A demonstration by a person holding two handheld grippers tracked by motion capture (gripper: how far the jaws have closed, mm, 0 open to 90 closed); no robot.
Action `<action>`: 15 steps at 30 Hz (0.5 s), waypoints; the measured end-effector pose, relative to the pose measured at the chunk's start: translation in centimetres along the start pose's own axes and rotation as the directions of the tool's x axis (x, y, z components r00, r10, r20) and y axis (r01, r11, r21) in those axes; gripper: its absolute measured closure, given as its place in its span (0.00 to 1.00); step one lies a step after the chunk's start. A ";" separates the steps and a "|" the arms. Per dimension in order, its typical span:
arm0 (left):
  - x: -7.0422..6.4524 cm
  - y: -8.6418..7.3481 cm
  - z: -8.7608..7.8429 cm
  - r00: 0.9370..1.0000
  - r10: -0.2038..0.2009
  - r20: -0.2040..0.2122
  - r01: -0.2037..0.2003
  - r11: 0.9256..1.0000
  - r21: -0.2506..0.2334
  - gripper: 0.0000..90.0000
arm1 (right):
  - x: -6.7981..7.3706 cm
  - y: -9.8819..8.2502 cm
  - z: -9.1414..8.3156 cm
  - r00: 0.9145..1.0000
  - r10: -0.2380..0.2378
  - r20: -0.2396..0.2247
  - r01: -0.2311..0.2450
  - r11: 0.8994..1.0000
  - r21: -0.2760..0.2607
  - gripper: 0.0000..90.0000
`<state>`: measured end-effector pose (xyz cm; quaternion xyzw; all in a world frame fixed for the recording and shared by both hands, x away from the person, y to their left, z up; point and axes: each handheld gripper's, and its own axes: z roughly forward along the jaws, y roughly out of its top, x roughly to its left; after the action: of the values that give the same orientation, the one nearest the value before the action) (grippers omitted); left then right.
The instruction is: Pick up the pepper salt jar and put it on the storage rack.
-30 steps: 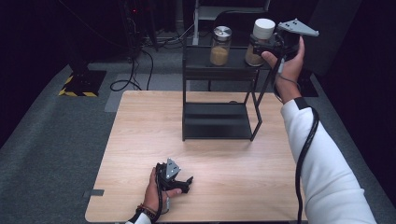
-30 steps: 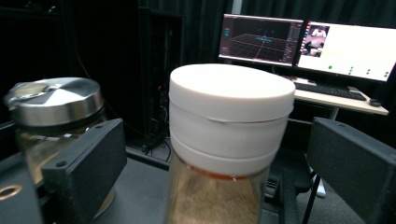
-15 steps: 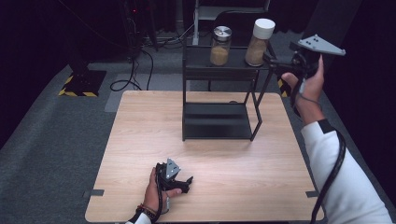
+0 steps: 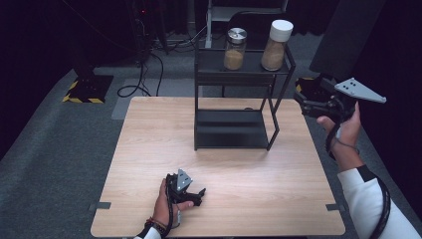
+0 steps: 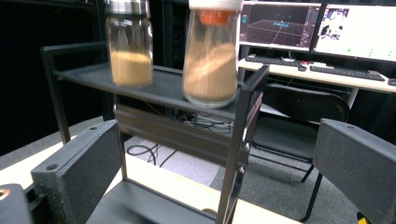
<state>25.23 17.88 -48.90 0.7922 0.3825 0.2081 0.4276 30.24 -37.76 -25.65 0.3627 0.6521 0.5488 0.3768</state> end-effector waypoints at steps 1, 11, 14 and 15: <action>0.0 0.0 0.0 1.000 -0.001 0.000 0.001 1.000 0.000 0.01 | 0.0 -0.3 -0.2 1.000 0.001 -0.001 -0.001 1.000 0.004 0.01; 0.0 0.0 0.0 1.000 -0.002 -0.001 0.002 1.000 0.000 0.01 | -0.1 -4.0 -0.9 0.999 0.027 -0.027 -0.026 0.999 0.044 0.01; 0.0 0.0 0.0 1.000 -0.002 -0.001 0.002 1.000 0.000 0.01 | -0.1 -5.5 -1.2 0.999 0.042 -0.032 -0.041 0.998 0.049 0.01; 0.0 0.0 0.0 1.000 -0.002 -0.001 0.002 1.000 0.000 0.01 | 0.0 -5.9 -1.3 0.999 0.043 -0.033 -0.041 0.998 0.054 0.01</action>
<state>25.21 17.87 -48.90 0.7917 0.3835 0.2081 0.4276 28.73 -39.17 -31.35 0.3766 0.6651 0.5453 0.3440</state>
